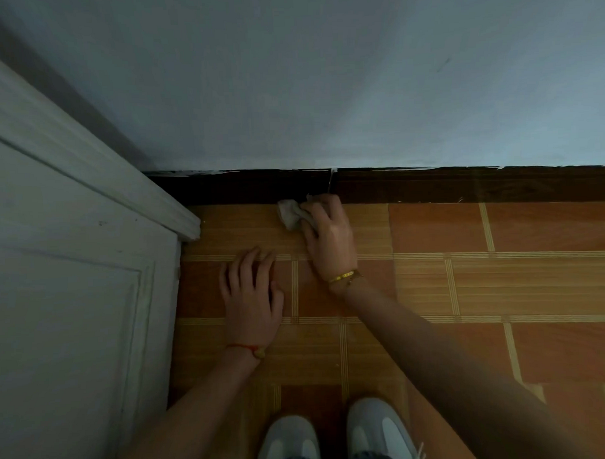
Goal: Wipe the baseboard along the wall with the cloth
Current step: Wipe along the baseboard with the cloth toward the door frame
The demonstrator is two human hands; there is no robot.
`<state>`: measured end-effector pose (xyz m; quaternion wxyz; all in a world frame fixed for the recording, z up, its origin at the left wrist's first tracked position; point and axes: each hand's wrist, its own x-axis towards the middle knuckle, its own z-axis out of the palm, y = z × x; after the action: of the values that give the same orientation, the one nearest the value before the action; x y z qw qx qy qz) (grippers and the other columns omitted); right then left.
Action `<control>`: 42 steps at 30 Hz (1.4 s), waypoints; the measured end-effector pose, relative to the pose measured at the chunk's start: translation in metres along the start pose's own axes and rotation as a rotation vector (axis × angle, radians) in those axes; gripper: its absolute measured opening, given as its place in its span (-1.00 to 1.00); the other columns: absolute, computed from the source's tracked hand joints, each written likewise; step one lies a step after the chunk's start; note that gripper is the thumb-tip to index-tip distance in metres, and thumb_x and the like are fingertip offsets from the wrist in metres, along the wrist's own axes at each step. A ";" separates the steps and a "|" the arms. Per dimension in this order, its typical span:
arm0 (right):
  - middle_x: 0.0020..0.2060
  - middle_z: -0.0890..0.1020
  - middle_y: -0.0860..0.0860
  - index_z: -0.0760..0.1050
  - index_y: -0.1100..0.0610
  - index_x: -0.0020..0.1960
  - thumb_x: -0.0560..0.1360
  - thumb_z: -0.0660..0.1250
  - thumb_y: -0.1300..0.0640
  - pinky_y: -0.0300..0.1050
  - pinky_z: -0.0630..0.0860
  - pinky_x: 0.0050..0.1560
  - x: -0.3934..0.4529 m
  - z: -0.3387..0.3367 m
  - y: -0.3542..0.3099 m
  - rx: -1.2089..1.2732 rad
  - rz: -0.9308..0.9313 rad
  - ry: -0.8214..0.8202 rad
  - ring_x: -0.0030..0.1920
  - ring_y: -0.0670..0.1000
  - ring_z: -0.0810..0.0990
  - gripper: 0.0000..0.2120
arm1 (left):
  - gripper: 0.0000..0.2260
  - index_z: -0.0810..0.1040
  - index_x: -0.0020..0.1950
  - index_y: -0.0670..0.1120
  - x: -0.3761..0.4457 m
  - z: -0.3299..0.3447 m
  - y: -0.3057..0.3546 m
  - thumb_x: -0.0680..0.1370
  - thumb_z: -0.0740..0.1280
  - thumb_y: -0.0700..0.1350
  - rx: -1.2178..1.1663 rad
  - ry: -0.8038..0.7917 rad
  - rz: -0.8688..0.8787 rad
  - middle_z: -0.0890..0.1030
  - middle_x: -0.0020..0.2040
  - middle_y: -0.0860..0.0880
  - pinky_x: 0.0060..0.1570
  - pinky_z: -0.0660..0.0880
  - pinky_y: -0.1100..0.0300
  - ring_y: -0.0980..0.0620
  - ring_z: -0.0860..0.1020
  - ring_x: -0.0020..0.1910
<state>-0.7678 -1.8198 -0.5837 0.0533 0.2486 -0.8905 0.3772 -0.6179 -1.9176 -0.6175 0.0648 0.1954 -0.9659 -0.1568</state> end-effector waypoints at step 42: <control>0.05 0.50 0.21 0.53 0.23 0.08 0.41 0.39 0.28 0.03 0.51 -0.02 0.000 0.007 0.003 -0.101 0.010 -0.098 0.02 0.21 0.49 -0.76 | -0.57 0.46 0.41 -0.09 0.000 0.000 0.000 0.56 0.13 -0.04 0.006 -0.015 -0.002 0.42 0.43 -0.15 0.49 0.14 -0.30 -0.20 0.36 0.43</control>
<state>-0.7684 -1.8233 -0.5906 0.0201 0.2593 -0.9113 0.3194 -0.6177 -1.9177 -0.6170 0.0570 0.1952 -0.9667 -0.1556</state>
